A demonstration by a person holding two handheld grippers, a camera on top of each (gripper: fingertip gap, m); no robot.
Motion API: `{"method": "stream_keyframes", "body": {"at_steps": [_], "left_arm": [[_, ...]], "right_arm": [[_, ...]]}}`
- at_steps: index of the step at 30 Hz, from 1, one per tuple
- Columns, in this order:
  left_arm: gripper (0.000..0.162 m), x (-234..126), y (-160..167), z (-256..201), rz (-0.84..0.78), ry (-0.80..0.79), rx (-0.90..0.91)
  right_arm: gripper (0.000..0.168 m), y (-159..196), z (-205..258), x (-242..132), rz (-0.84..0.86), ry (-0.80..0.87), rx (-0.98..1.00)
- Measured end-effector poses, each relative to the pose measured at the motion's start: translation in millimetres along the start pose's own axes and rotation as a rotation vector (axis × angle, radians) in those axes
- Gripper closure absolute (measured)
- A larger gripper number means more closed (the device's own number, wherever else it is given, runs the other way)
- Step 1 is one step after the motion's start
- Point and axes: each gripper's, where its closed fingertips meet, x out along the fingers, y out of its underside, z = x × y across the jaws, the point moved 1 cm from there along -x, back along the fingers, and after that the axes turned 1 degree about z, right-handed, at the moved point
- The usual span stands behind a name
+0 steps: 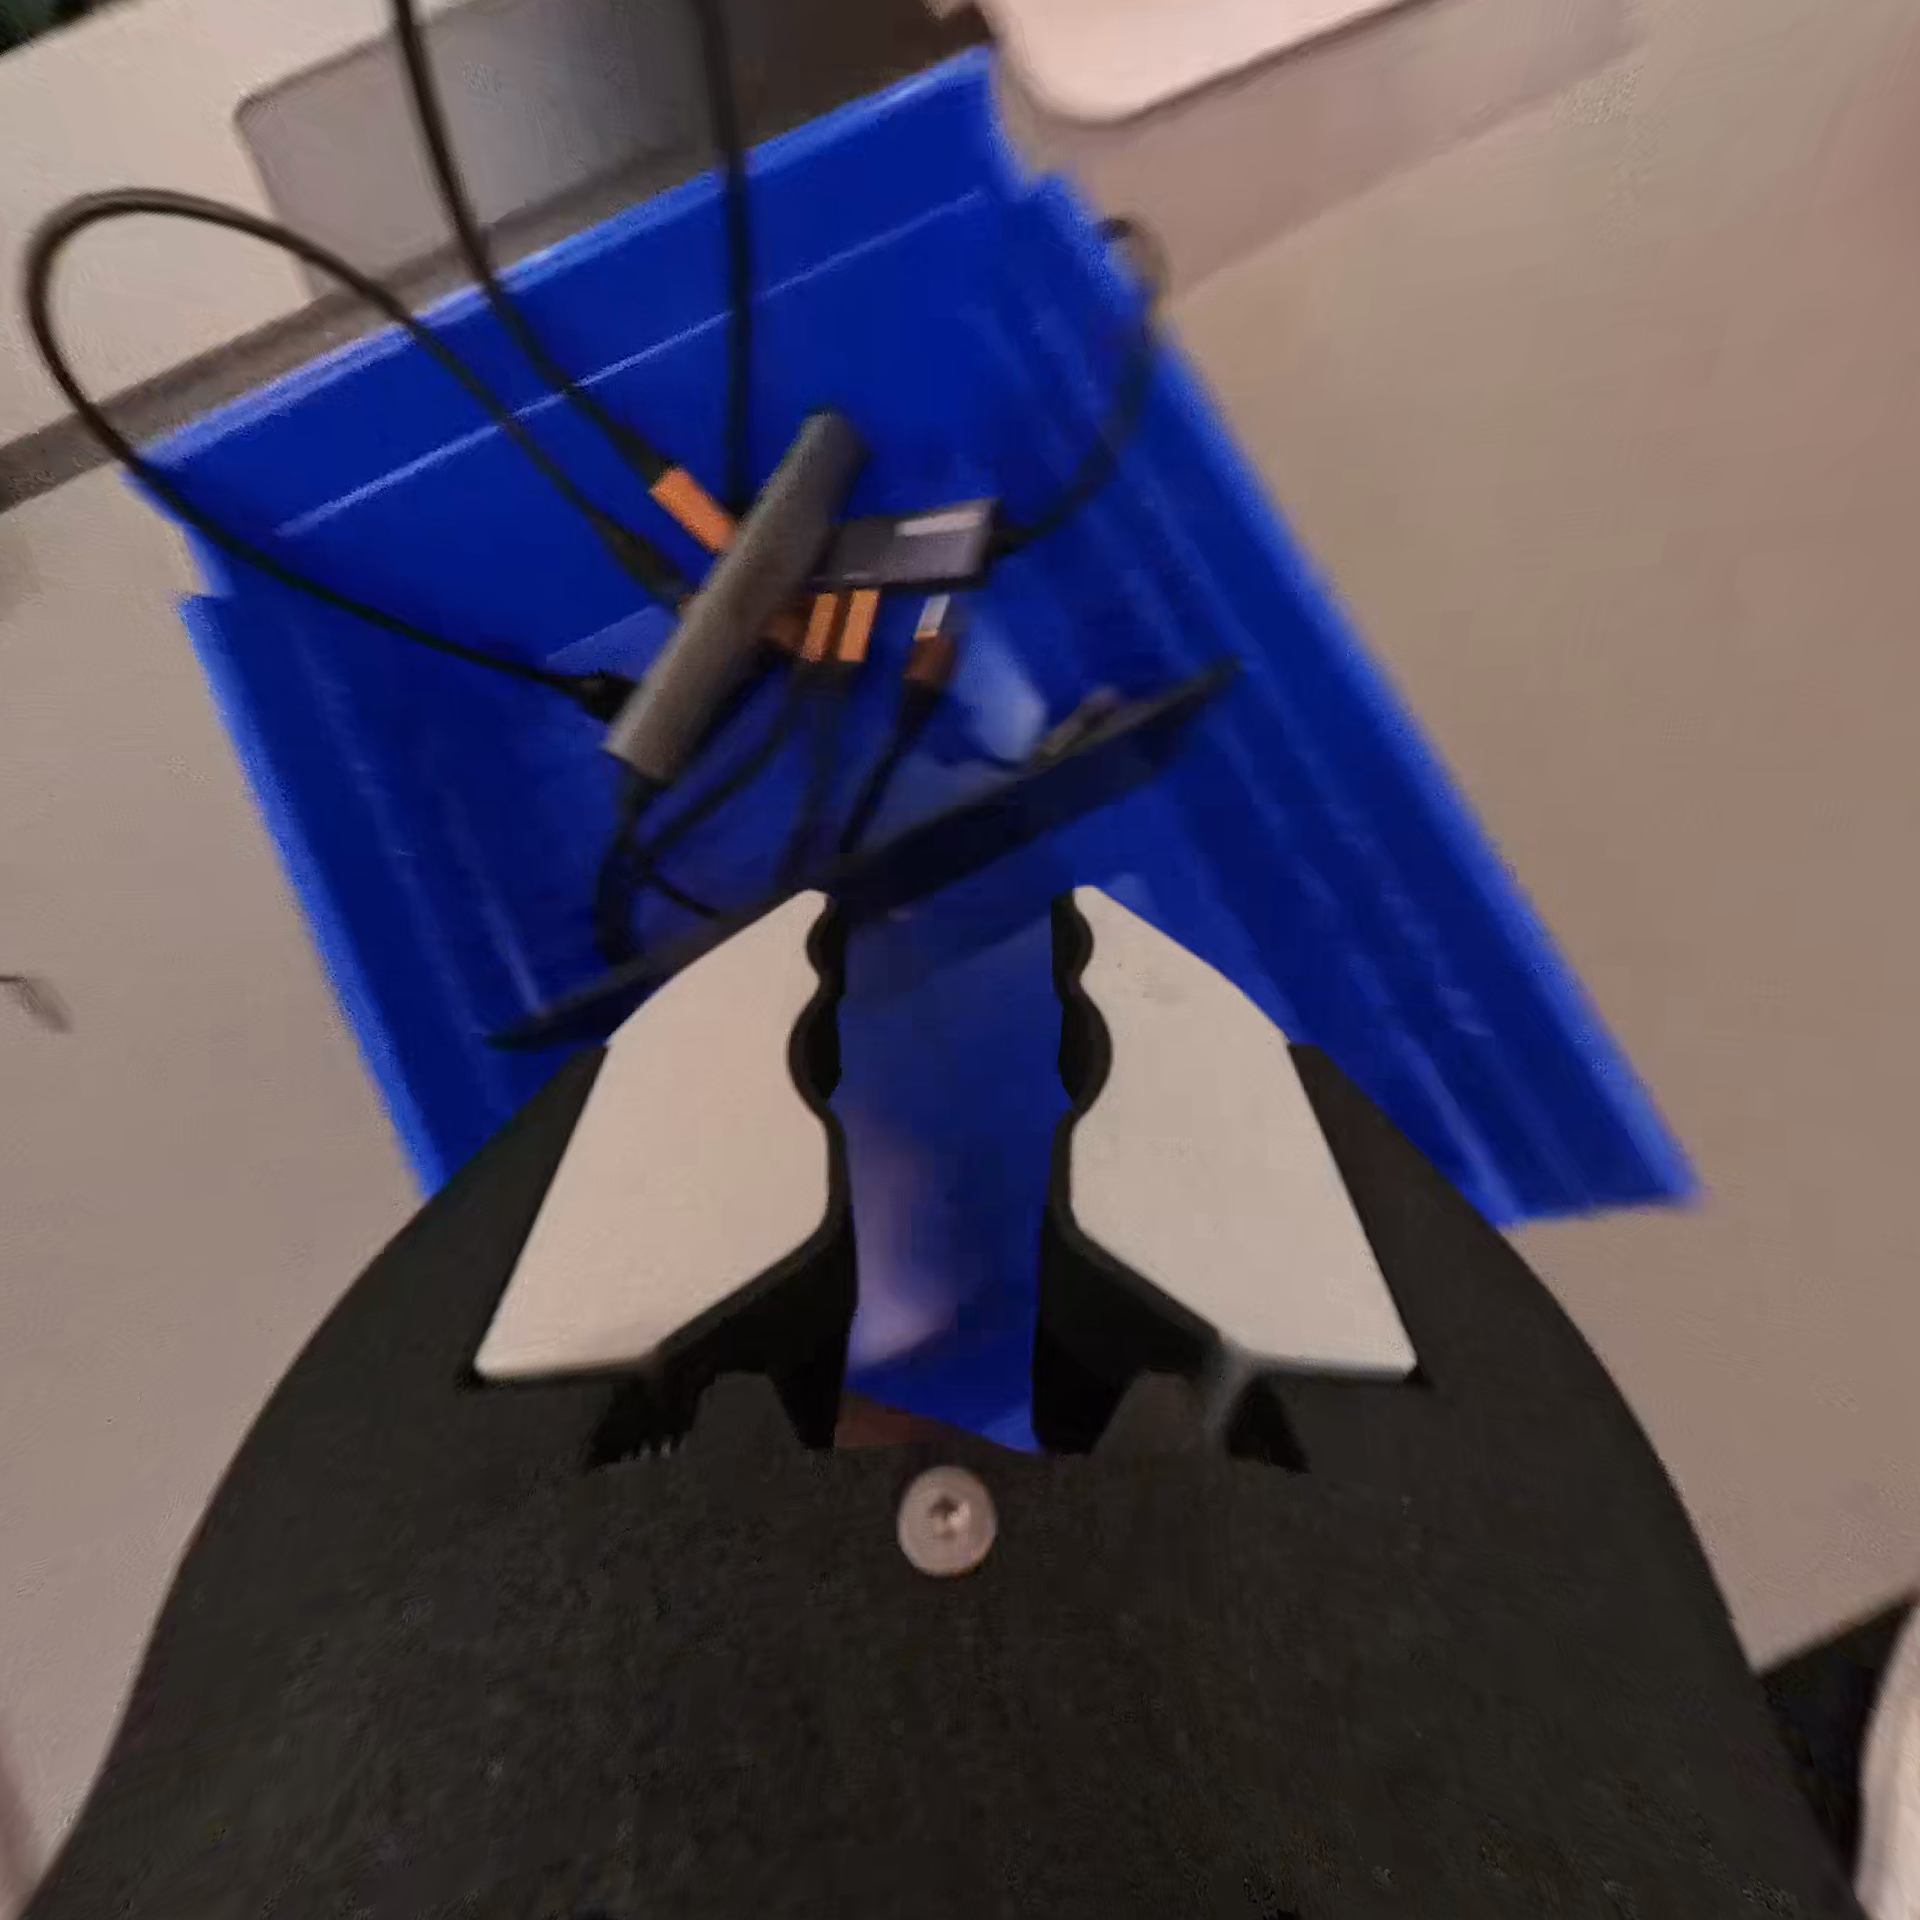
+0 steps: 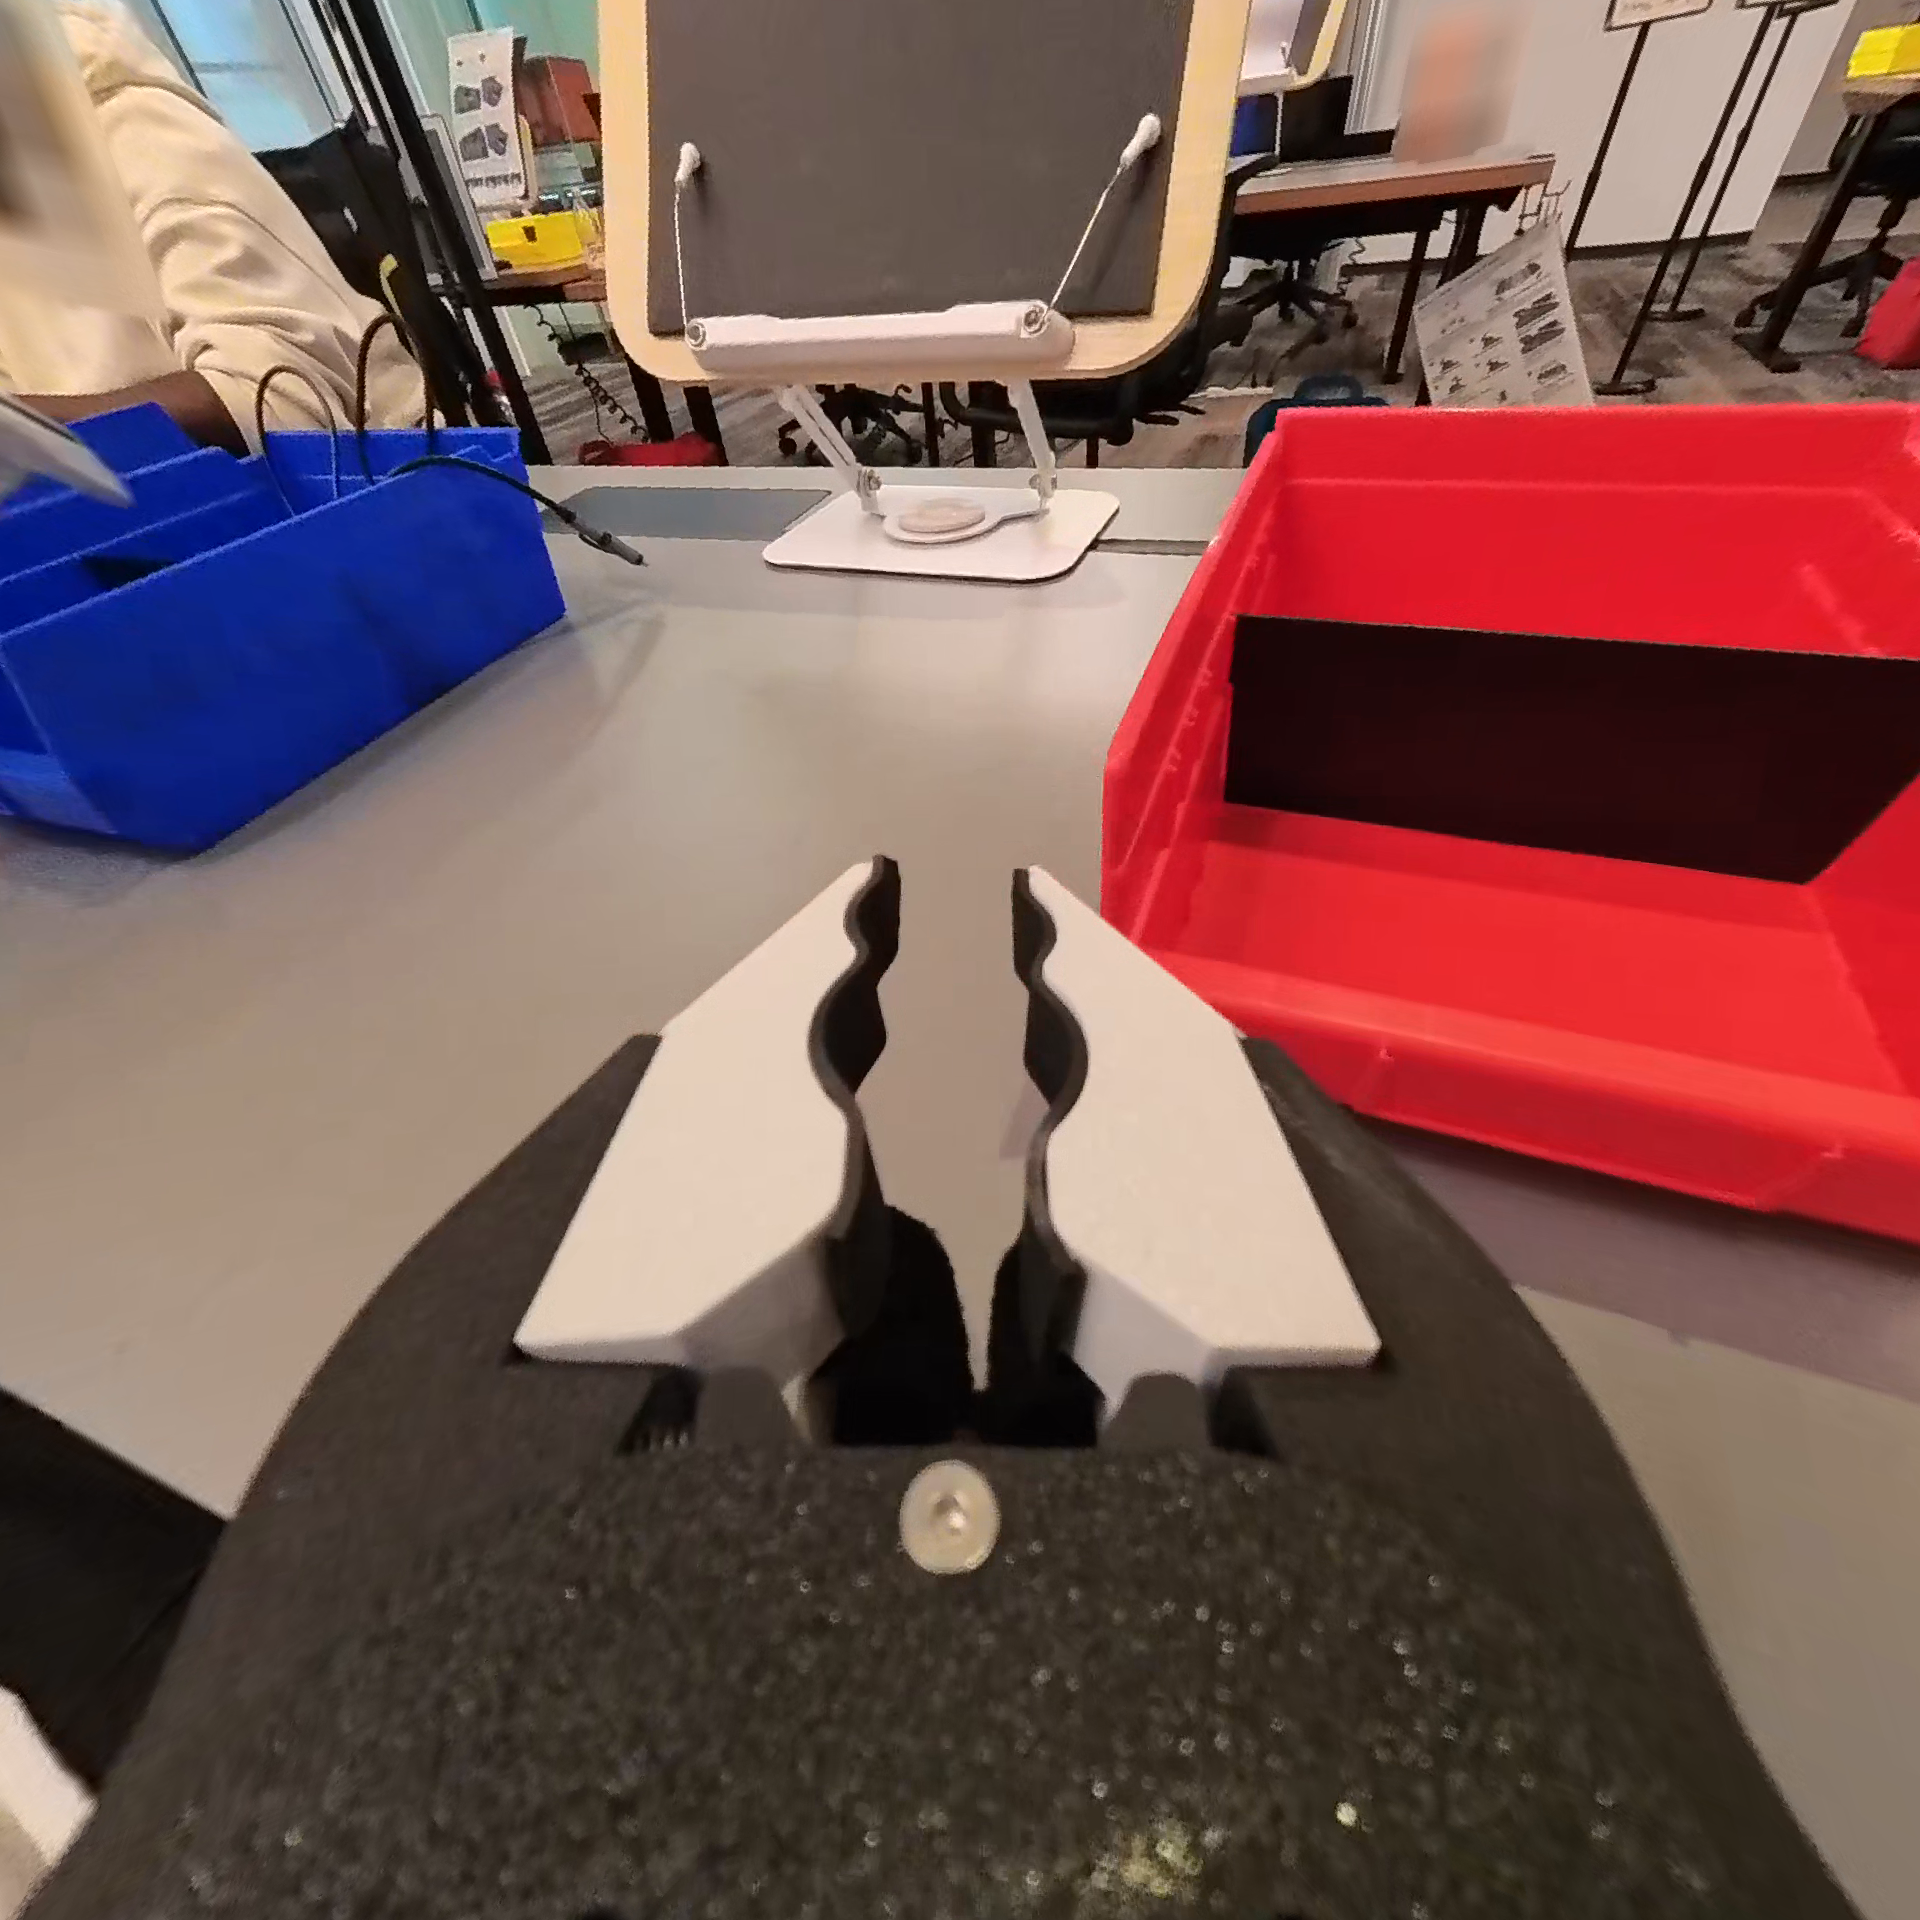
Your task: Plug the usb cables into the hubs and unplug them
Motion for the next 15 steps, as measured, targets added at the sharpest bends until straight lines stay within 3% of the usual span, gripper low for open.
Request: {"method": "stream_keyframes", "body": {"at_steps": [5, 11, 15], "left_arm": [[0.115, 57.6, -26.4, 58.6, 0.223, -0.107, 0.113], [0.115, 99.5, -14.7, 62.7, 0.427, -0.068, 0.303], [0.136, 112.0, -5.0, 68.3, 0.468, -0.126, 0.412]], "right_arm": [[0.148, 4.1, -8.3, 1.4, 0.014, 0.014, 0.015], [0.148, 9.9, -18.7, -2.9, 0.031, 0.041, 0.011], [0.148, 13.4, -19.3, -3.2, 0.042, 0.035, 0.026]]}}
